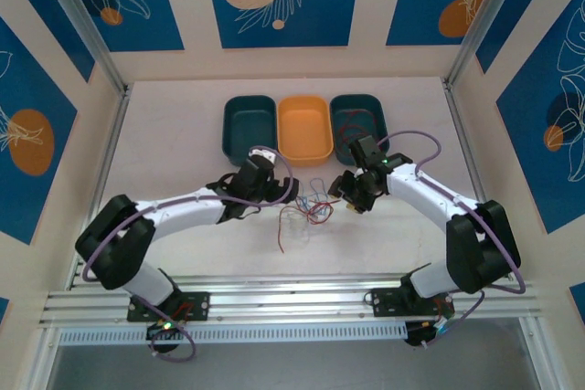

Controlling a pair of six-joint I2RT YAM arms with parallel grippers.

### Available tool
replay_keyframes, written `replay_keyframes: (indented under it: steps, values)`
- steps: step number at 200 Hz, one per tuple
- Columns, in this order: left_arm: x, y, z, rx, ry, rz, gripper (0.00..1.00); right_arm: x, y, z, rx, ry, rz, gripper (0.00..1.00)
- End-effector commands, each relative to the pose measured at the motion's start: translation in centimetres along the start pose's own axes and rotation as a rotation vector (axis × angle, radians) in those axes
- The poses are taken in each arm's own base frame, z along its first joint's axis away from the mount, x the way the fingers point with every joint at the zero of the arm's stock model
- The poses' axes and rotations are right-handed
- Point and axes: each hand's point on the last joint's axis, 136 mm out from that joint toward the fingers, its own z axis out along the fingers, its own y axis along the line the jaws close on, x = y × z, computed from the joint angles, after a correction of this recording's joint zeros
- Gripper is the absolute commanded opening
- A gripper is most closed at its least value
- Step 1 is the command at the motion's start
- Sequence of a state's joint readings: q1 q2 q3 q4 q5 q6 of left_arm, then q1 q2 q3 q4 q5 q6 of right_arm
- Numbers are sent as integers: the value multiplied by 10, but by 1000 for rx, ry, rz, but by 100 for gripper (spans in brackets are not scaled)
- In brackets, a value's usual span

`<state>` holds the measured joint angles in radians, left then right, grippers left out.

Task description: Untangle the cables

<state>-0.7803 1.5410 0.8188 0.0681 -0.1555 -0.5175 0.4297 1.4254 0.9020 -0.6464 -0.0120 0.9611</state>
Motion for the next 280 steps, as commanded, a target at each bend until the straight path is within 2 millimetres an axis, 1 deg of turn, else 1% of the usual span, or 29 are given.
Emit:
replay_keyframes:
  steps: [1, 16, 39, 67, 110, 124, 141, 165, 182, 236, 256, 280]
  values:
    - [1, -16, 8, 44, 25, 14, 100, 12, -2, 8, -18, 50, 39, 52]
    - [6, -19, 13, 50, 47, 19, 100, 13, -1, 12, -30, 58, 44, 50]
    - [13, -20, 17, 51, 72, 24, 99, 12, 2, 14, -41, 53, 39, 44]
    - [28, -13, 19, 33, 112, 13, 91, 8, 5, 11, -50, 37, 24, 32]
    - [50, 2, 12, 3, 148, -26, 81, 5, 9, 2, -58, 5, 3, 14]
    - [57, 6, 11, -6, 158, -34, 79, 4, 11, -1, -65, -5, -6, 9]
    - [65, 11, 10, -17, 172, -40, 79, 3, 15, -7, -73, -18, -23, 5]
    - [71, 15, 11, -29, 183, -53, 79, 4, 27, -21, -81, -51, -84, 2]
    - [72, 15, 11, -26, 184, -59, 79, 5, 37, -36, -82, -89, -142, 0]
    - [63, 11, 6, -15, 158, -67, 80, 7, 65, -82, -50, -220, -330, 0]
    - [58, 11, 2, -14, 145, -67, 80, 8, 76, -96, -56, -258, -392, 0]
    - [53, 10, -4, -15, 131, -71, 81, 10, 89, -109, -89, -285, -459, 0]
